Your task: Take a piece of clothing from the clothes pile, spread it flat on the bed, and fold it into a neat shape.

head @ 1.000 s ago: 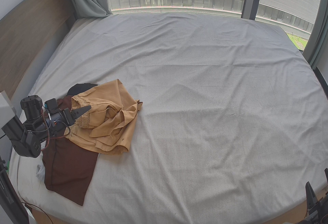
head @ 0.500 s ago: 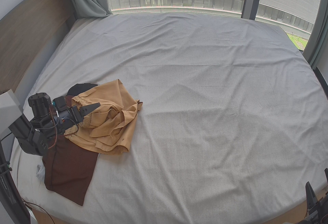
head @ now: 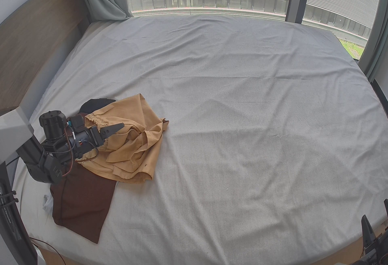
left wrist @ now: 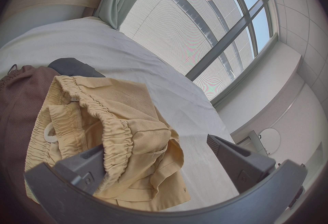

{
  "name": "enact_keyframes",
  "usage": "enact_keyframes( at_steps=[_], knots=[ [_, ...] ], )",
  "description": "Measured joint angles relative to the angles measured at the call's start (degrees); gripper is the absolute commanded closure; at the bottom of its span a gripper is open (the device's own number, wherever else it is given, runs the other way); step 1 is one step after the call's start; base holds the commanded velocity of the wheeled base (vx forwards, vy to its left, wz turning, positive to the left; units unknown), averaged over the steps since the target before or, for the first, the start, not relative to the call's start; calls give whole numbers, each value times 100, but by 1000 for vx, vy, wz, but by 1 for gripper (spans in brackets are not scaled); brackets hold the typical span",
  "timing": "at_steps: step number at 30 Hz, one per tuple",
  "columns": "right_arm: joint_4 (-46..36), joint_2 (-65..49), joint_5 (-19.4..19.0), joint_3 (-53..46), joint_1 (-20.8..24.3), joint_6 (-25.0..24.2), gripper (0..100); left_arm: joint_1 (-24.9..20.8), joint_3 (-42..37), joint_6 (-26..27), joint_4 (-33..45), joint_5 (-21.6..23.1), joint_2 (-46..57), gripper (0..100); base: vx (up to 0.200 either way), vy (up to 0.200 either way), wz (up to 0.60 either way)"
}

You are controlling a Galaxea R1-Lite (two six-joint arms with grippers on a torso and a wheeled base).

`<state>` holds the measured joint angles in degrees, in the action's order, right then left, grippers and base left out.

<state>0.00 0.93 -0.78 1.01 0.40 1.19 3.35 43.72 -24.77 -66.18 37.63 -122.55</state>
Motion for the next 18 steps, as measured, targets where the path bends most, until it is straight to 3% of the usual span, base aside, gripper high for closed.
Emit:
enact_keyframes(
  at_steps=[4, 5, 18],
  knots=[
    [0, 0, 0, 0, 0, 2, 0, -7, 35, 0, 0, -9, -29, 0, 0, 0, 0],
    [0, 0, 0, 0, 0, 2, 0, -11, 38, 1, 2, -11, -35, 100, 0, 0, 0],
    [0, 0, 0, 0, 1, 0, 0, -5, 72, -7, 0, 68, -189, 100, 0, 0, 0]
  ],
)
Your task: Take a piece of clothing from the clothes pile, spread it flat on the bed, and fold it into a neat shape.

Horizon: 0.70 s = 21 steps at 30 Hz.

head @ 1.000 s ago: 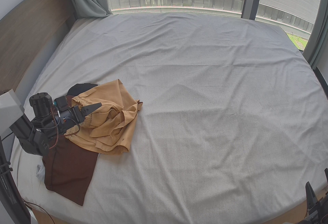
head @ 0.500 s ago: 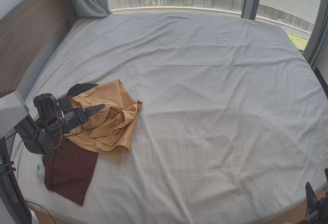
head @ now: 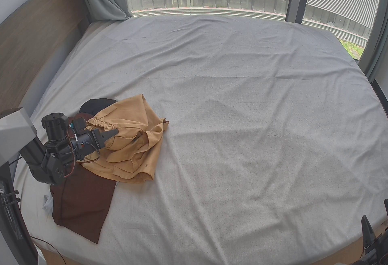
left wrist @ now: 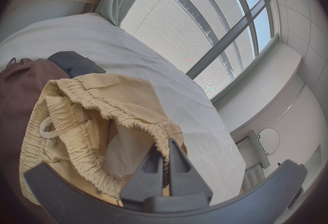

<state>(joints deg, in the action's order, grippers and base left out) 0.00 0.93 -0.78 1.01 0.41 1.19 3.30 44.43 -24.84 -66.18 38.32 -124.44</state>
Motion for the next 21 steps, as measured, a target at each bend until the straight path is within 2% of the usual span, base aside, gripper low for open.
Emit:
enact_keyframes(
  at_steps=[7, 21],
  knots=[
    [0, 0, 0, 0, -1, 2, 0, 39, -150, -79, 4, 6, 132, 100, 0, 0, 0],
    [0, 0, 2, 0, 0, 0, 0, 38, -968, -811, -358, -2, 975, 100, 0, 0, 0]
  ],
)
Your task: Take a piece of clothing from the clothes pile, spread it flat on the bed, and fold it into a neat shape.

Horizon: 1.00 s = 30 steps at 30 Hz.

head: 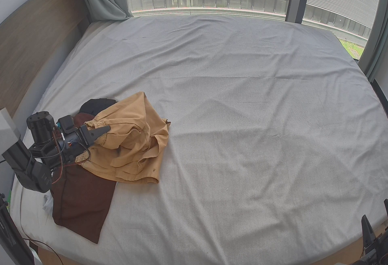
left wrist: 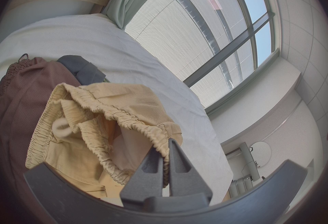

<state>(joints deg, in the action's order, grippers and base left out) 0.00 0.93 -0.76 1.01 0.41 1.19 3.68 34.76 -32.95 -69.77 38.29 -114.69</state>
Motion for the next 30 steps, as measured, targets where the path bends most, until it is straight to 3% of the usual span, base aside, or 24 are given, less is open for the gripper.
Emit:
enact_keyframes(
  at_steps=[4, 21, 30],
  knots=[
    [0, 0, -2, 0, 0, 2, 0, -24, -279, -240, -260, -46, 280, 100, 0, 0, 0],
    [0, 0, 0, 0, 0, 0, 0, -223, -1117, -295, -1024, -17, 763, 100, 0, 0, 0],
    [0, 0, -2, 0, 0, 0, 0, -516, -1167, -1086, -1209, -304, 968, 100, 0, 0, 0]
  ],
)
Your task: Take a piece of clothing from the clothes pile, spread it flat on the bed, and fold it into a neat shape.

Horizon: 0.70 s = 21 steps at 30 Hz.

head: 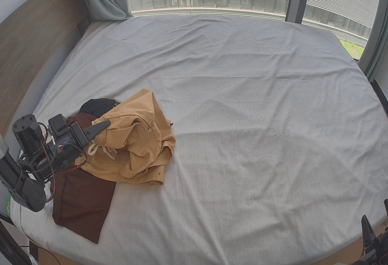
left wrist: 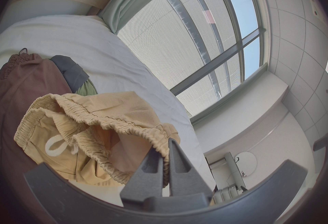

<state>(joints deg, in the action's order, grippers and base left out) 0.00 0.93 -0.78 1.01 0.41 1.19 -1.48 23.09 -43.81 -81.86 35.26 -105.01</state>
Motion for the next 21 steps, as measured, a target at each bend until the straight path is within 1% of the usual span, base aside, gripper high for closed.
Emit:
enact_keyframes(
  at_steps=[7, 10, 13, 16, 21],
  knots=[
    [0, 0, 2, 0, 5, 0, 0, -205, -33, -325, -202, -382, 115, 100, 0, 0, 0],
    [0, 0, 0, 0, 2, 0, 0, -329, -49, -494, -219, -624, 165, 100, 0, 0, 0],
    [0, 0, 0, 0, -1, 2, 0, -519, -46, -806, -283, -951, 230, 100, 0, 0, 0],
    [0, 0, 0, 0, -1, 0, 0, -701, -35, -1114, -433, -1173, 283, 100, 0, 0, 0],
    [0, 0, 0, 0, 0, 2, 0, -933, -49, -1224, -501, -1457, 330, 100, 0, 0, 0]
  ],
)
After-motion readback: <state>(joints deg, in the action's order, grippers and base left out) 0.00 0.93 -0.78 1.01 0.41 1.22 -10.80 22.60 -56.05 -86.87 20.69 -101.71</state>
